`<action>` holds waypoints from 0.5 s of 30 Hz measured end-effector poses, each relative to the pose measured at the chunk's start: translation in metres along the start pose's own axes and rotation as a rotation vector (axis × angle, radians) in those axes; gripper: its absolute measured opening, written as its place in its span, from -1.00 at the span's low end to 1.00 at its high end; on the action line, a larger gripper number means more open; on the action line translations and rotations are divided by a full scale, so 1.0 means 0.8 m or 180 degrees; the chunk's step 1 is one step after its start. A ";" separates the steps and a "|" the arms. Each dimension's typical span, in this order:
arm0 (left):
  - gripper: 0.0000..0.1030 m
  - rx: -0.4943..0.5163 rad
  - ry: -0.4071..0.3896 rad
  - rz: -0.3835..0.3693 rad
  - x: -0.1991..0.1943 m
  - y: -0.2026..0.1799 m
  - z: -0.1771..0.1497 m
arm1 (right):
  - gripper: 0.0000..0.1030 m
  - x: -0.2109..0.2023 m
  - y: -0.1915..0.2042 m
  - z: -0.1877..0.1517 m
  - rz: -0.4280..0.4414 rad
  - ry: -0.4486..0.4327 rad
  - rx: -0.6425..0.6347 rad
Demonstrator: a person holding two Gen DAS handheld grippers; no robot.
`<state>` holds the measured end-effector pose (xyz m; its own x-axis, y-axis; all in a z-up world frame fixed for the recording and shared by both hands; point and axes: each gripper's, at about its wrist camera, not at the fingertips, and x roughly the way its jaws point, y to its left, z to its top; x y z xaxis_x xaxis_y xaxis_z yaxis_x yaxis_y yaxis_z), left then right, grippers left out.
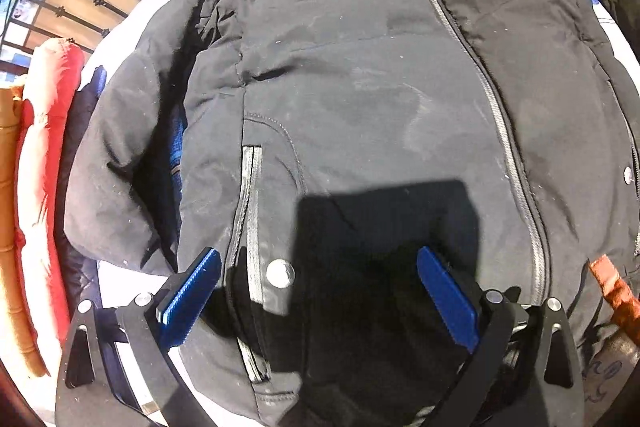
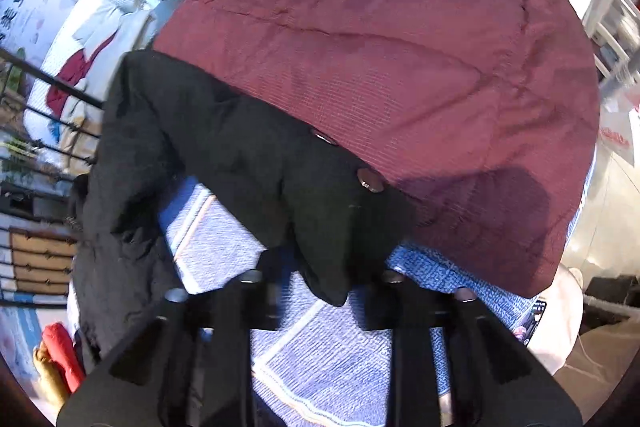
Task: Fold large clothes
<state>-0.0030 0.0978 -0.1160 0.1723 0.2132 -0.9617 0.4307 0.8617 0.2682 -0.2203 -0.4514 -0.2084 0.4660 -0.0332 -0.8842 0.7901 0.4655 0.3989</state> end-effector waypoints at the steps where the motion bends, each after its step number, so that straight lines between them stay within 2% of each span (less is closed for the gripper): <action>1: 0.88 0.0005 -0.0002 0.0001 -0.003 -0.003 -0.004 | -0.68 -0.012 -0.001 0.009 0.0076 -0.0033 -0.0005; 6: 0.88 0.0061 -0.0015 -0.0019 -0.012 -0.017 -0.019 | -0.76 -0.091 -0.019 0.074 0.0361 -0.0402 0.0108; 8: 0.88 0.0040 -0.0023 -0.0087 -0.010 -0.017 -0.015 | -0.77 -0.132 -0.037 0.112 0.0327 -0.0588 0.0230; 10: 0.88 0.0020 -0.0025 -0.0125 -0.007 -0.015 -0.007 | -0.77 -0.159 -0.052 0.143 0.0175 -0.0727 0.0285; 12: 0.88 0.0003 -0.0079 -0.0121 -0.007 -0.007 0.003 | -0.77 -0.161 -0.063 0.176 0.0090 -0.0630 0.0276; 15: 0.88 0.0022 -0.0190 -0.0122 -0.011 0.002 0.016 | -0.75 -0.143 -0.069 0.199 0.0006 -0.0534 0.0292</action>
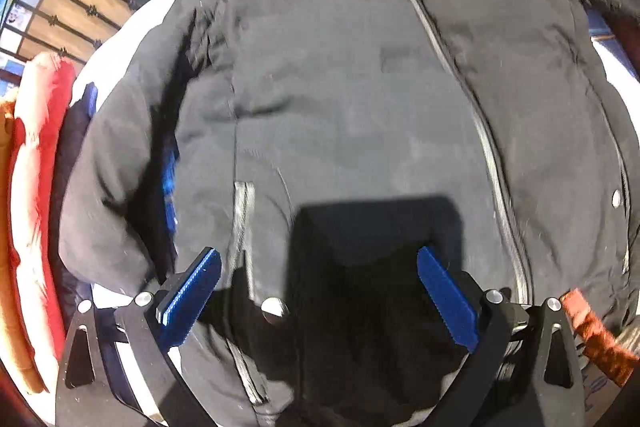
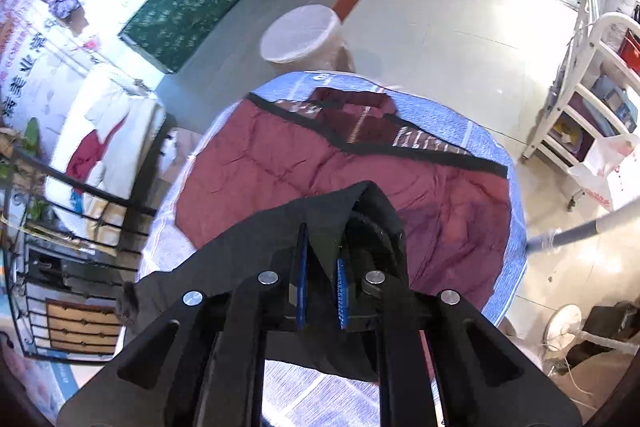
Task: Fold large clothes
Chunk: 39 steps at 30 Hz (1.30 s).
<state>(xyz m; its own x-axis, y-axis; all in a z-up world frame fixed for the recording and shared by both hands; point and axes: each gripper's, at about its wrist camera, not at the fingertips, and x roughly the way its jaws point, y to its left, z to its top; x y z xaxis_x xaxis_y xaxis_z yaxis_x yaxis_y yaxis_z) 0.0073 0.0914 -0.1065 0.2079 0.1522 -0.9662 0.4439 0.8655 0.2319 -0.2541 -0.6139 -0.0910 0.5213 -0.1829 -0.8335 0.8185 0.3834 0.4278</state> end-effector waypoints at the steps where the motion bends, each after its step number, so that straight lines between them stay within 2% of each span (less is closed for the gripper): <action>1: 0.88 0.0002 -0.0016 -0.0004 -0.002 0.002 0.003 | -0.73 0.011 0.002 0.002 -0.0086 0.0064 -0.0100; 2: 0.88 0.0000 -0.0022 -0.0011 -0.003 0.004 0.004 | -0.64 0.026 0.004 0.001 -0.0179 0.0118 -0.0201; 4: 0.88 0.0006 -0.0040 -0.0011 -0.006 0.007 0.006 | -0.12 0.038 0.000 -0.006 -0.0309 0.0107 -0.0155; 5: 0.88 0.0010 -0.0045 -0.0007 -0.006 0.008 0.005 | 0.44 0.036 -0.007 -0.010 -0.0318 0.0058 -0.0050; 6: 0.88 0.0010 -0.0042 -0.0007 -0.006 0.009 0.005 | 0.59 0.030 -0.015 -0.015 -0.0295 -0.0036 0.0079; 8: 0.88 -0.0016 -0.0004 -0.0017 -0.004 0.010 0.003 | 0.59 0.015 -0.040 -0.030 -0.0213 -0.0192 0.0371; 11: 0.88 -0.0082 0.0054 -0.0049 0.002 0.013 0.005 | 0.59 0.004 -0.061 -0.050 -0.0101 -0.0148 0.0540; 13: 0.88 -0.0098 0.0038 0.0003 0.004 0.016 0.011 | 0.59 0.007 -0.063 -0.069 0.0007 -0.0009 0.0540; 15: 0.88 -0.0080 -0.0042 0.0065 0.002 0.015 0.020 | 0.59 0.022 -0.064 -0.090 0.0191 0.0163 0.0619; 18: 0.88 -0.0032 -0.0152 0.0085 -0.007 0.011 0.032 | 0.58 0.052 -0.073 -0.117 0.0417 0.0300 0.1018; 21: 0.88 0.0074 -0.0228 0.0104 -0.016 0.005 0.037 | 0.42 0.078 -0.081 -0.130 0.0579 0.0283 0.1410; 24: 0.88 0.0180 -0.0260 0.0140 -0.018 0.002 0.031 | 0.21 0.096 -0.085 -0.128 0.0492 0.0176 0.1515; 28: 0.88 0.0079 -0.0170 0.0153 -0.009 0.014 0.022 | 0.16 0.110 -0.090 -0.125 0.0446 0.0137 0.1607; 31: 0.88 -0.0078 -0.0092 0.0155 -0.003 0.024 0.017 | -0.10 0.118 -0.094 -0.126 0.0382 0.0161 0.1662; 33: 0.88 -0.0161 -0.0075 0.0167 0.000 0.035 0.016 | -0.34 0.115 -0.088 -0.122 0.0322 0.0121 0.1569; 36: 0.88 -0.0272 -0.0100 0.0144 0.001 0.048 0.018 | -0.53 0.095 -0.064 -0.113 0.0198 0.0025 0.1330; 39: 0.88 -0.0348 -0.0126 0.0102 0.003 0.054 0.019 | -0.62 0.059 -0.022 -0.098 0.0184 -0.0149 0.0984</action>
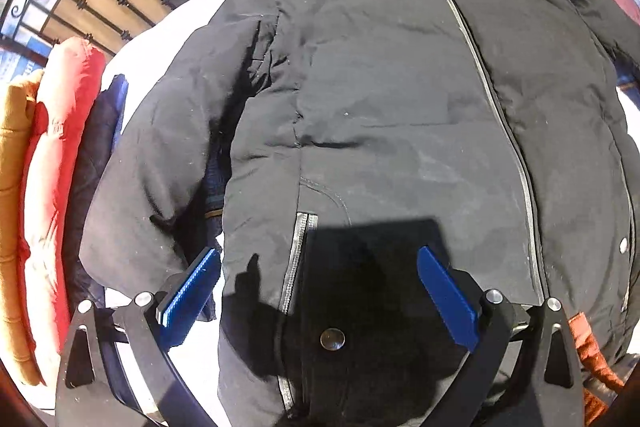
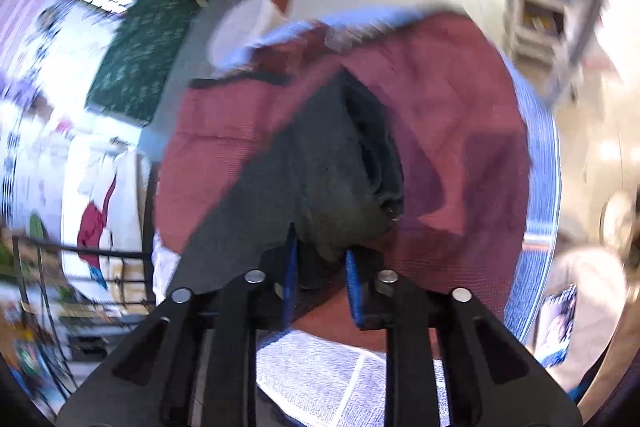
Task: Fold large clothes
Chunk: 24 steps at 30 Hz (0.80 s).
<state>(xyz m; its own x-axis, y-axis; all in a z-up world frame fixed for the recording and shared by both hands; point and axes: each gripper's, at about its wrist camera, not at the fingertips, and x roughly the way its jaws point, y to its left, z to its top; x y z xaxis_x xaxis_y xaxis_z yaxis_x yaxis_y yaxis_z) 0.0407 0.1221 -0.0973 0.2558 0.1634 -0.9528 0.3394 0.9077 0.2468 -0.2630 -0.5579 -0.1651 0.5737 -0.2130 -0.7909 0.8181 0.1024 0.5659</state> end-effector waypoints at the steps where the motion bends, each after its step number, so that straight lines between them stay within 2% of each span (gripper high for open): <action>1: 0.88 -0.0021 -0.0003 -0.0016 0.001 0.001 0.000 | -0.63 -0.015 0.025 0.000 0.0031 -0.0070 -0.0195; 5: 0.88 -0.0113 -0.0045 -0.0082 0.002 0.008 0.003 | -0.65 -0.069 0.132 -0.014 0.0181 -0.0332 -0.0981; 8: 0.88 -0.0238 -0.0094 -0.0125 0.000 0.021 0.007 | -0.65 -0.116 0.244 -0.053 0.0456 -0.0544 -0.1756; 10: 0.88 -0.0322 -0.0125 -0.0144 -0.001 0.030 0.009 | -0.65 -0.132 0.298 -0.088 0.0623 -0.0575 -0.2152; 11: 0.88 -0.0387 -0.0147 -0.0144 -0.002 0.037 0.009 | -0.65 -0.135 0.341 -0.117 0.0751 -0.0536 -0.2455; 14: 0.88 -0.0536 -0.0160 -0.0129 -0.003 0.056 0.009 | -0.67 -0.127 0.412 -0.192 0.0912 -0.0397 -0.3019; 16: 0.88 -0.0693 -0.0188 -0.0127 -0.006 0.074 0.006 | -0.67 -0.107 0.462 -0.259 0.0997 -0.0263 -0.3424; 20: 0.88 -0.0878 -0.0257 -0.0027 -0.014 0.103 -0.002 | -0.69 -0.064 0.520 -0.373 0.1115 0.0188 -0.3824; 24: 0.88 -0.1055 -0.0229 0.0016 -0.015 0.125 -0.016 | -0.70 -0.034 0.540 -0.482 0.1232 0.0607 -0.4160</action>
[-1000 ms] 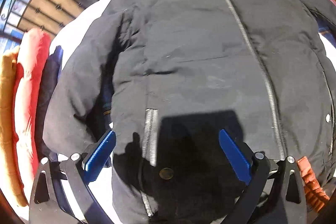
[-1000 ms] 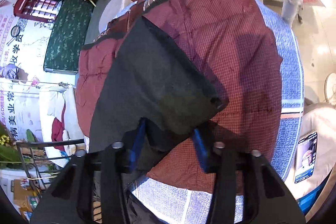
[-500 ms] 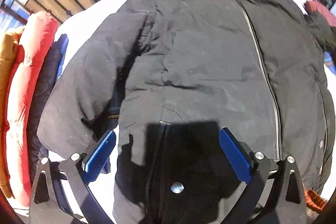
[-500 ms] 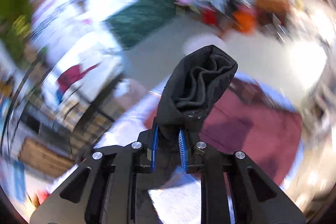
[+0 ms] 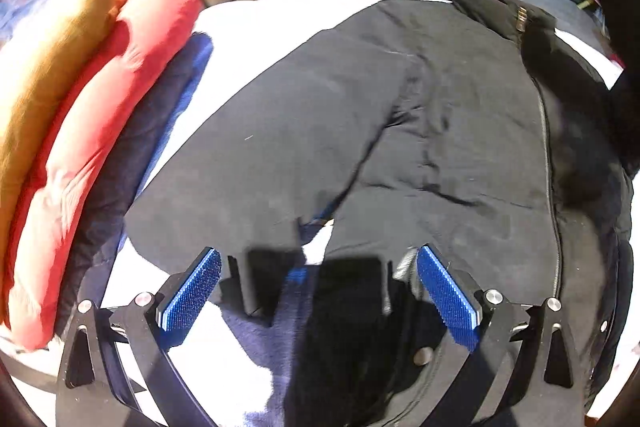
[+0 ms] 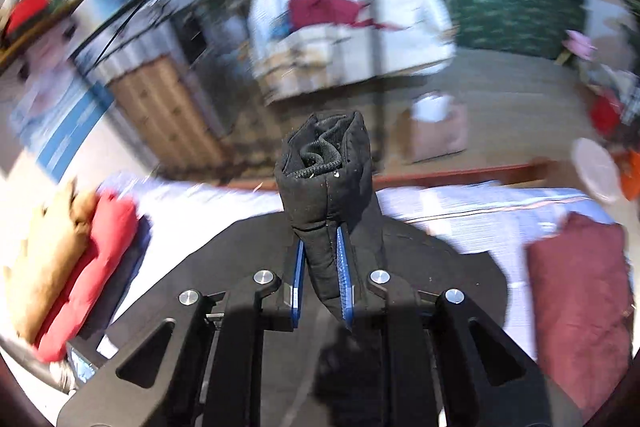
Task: Fold large clothes
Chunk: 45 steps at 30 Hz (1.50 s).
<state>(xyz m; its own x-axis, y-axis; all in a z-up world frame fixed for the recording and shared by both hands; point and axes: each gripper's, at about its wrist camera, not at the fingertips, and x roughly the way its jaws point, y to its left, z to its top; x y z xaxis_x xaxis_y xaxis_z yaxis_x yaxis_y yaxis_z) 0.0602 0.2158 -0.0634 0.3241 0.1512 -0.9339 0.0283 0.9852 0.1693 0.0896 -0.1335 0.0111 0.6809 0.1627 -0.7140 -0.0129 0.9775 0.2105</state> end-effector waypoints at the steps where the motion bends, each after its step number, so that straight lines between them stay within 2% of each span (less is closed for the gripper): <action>1: 0.88 -0.0049 0.0022 0.0011 0.001 0.007 -0.003 | -0.70 0.016 0.022 -0.007 0.0075 0.0082 -0.0096; 5: 0.88 -0.0150 0.0111 0.0054 0.009 0.022 -0.010 | -0.70 0.096 0.110 -0.045 0.0163 0.0428 -0.0510; 11: 0.88 -0.0103 0.0117 0.0096 0.006 0.028 -0.015 | -0.68 0.205 0.158 -0.104 -0.0131 0.0956 -0.0808; 13: 0.88 -0.0071 0.0114 0.0118 0.005 0.028 -0.017 | -0.49 0.223 0.165 -0.117 -0.0169 0.1045 -0.0932; 15: 0.88 -0.0055 0.0141 0.0118 0.007 0.026 -0.018 | 0.14 0.228 0.167 -0.123 -0.0243 0.1044 -0.1085; 17: 0.88 -0.0060 0.0164 0.0114 0.009 0.025 -0.017 | 0.27 0.222 0.166 -0.133 -0.0240 0.1066 -0.1161; 19: 0.88 -0.0057 0.0168 0.0108 0.010 0.023 -0.013 | 0.28 0.213 0.162 -0.133 -0.0133 0.1122 -0.1114; 23: 0.88 -0.0015 0.0073 0.0052 0.003 0.019 0.007 | 0.36 0.181 0.127 -0.135 0.0097 0.1073 -0.0843; 25: 0.88 0.0023 -0.0032 -0.0024 -0.005 0.013 0.024 | 0.36 0.164 0.083 -0.135 0.0226 0.1046 -0.0483; 26: 0.88 0.0066 -0.0098 -0.0074 -0.010 0.007 0.036 | 0.41 0.158 0.058 -0.137 0.0201 0.1039 -0.0310; 32: 0.82 0.0549 -0.0359 -0.0224 -0.012 -0.052 0.104 | 0.43 0.158 -0.069 -0.147 -0.0403 0.1147 0.0201; 35: 0.82 0.0790 -0.0456 -0.0297 -0.007 -0.099 0.136 | 0.43 0.167 -0.100 -0.147 -0.0541 0.1165 0.0263; 37: 0.82 0.0926 -0.0411 -0.0349 0.005 -0.130 0.149 | 0.43 0.176 -0.106 -0.149 -0.0575 0.1186 0.0187; 39: 0.82 0.1069 -0.0334 -0.0388 0.020 -0.162 0.158 | 0.43 0.190 -0.102 -0.155 -0.0616 0.1240 -0.0056; 42: 0.82 0.1289 -0.0154 -0.0373 0.051 -0.202 0.156 | 0.43 0.209 -0.110 -0.175 -0.0757 0.1396 -0.0286; 45: 0.84 0.1368 0.0082 -0.0266 0.088 -0.222 0.146 | 0.43 0.212 -0.140 -0.193 -0.0808 0.1458 -0.0123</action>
<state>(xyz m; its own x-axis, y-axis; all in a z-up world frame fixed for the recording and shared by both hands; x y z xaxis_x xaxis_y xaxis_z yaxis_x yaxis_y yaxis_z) 0.1883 0.0419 -0.1221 0.2803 0.0797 -0.9566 0.4460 0.8716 0.2033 0.0934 -0.1950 -0.2367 0.2763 -0.0463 -0.9600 0.0780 0.9966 -0.0257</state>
